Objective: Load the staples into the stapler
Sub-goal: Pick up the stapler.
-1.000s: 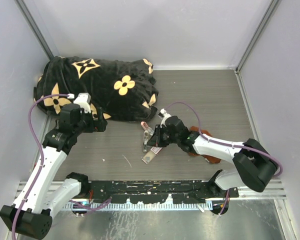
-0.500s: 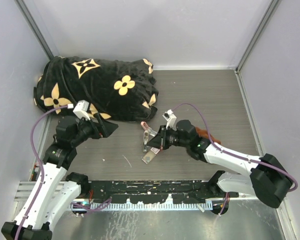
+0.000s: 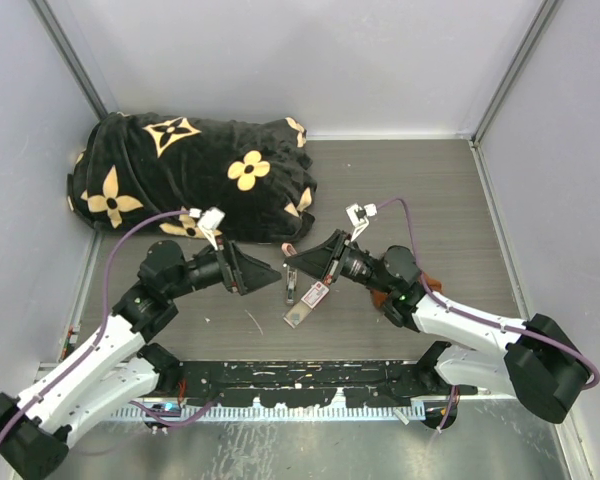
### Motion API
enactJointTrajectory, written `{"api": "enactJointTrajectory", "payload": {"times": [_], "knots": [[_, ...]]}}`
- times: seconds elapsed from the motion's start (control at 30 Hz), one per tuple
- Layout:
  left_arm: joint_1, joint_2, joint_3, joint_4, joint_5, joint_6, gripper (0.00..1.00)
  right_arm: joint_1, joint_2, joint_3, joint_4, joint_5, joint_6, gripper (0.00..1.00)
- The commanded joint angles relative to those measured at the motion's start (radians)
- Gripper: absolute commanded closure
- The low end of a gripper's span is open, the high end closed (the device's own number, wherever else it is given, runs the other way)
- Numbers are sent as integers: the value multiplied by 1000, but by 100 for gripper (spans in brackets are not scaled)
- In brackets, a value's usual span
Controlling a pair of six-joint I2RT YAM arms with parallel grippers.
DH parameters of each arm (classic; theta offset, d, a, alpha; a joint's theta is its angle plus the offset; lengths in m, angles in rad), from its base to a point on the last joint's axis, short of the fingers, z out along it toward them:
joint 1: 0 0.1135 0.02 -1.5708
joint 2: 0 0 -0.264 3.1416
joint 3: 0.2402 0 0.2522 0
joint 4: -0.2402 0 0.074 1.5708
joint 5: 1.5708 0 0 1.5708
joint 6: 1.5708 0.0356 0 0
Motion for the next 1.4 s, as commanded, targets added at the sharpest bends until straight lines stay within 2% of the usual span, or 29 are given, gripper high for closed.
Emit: {"api": "enactJointTrajectory", "payload": {"times": [0.0, 0.3, 0.63, 1.1, 1.37], "knots": [[-89, 58, 73, 154, 29, 24, 23, -1, -8, 20, 210, -20, 67, 99], [-106, 97, 88, 178, 18, 2, 40, -1, 10, 17, 251, -52, 83, 99], [-106, 111, 94, 222, 45, -21, 44, -2, 16, 18, 241, -64, 72, 100], [-105, 122, 84, 262, 30, -45, 66, -1, 25, 21, 244, -83, 84, 99], [-106, 110, 76, 263, 34, -50, 75, -2, 39, 29, 226, -72, 117, 99]]}}
